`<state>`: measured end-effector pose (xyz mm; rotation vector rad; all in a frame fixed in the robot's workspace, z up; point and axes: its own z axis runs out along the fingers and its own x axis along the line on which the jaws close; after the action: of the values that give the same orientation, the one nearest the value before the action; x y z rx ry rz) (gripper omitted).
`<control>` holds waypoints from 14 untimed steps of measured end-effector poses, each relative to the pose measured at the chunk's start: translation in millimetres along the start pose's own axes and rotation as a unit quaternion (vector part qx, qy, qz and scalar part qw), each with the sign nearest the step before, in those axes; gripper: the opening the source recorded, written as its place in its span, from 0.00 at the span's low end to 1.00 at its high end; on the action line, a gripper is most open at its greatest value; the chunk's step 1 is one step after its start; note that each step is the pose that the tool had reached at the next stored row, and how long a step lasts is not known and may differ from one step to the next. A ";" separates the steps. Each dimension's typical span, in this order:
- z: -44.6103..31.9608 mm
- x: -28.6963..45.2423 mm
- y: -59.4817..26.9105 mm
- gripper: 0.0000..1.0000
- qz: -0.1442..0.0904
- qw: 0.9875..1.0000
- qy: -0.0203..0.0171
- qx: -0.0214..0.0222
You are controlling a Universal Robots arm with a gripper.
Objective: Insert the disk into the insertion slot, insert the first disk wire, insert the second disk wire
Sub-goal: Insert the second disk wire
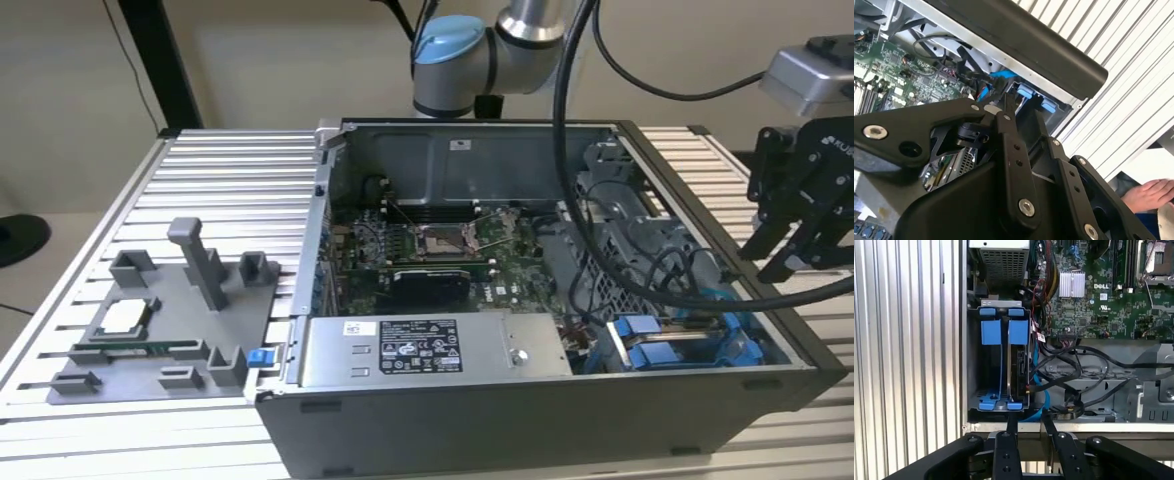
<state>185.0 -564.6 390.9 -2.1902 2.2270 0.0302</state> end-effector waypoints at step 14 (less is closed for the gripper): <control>14.4 -0.4 -14.6 1.00 0.004 1.000 -0.001 -0.016</control>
<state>199.6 -564.1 376.4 -2.1951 2.2492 0.0685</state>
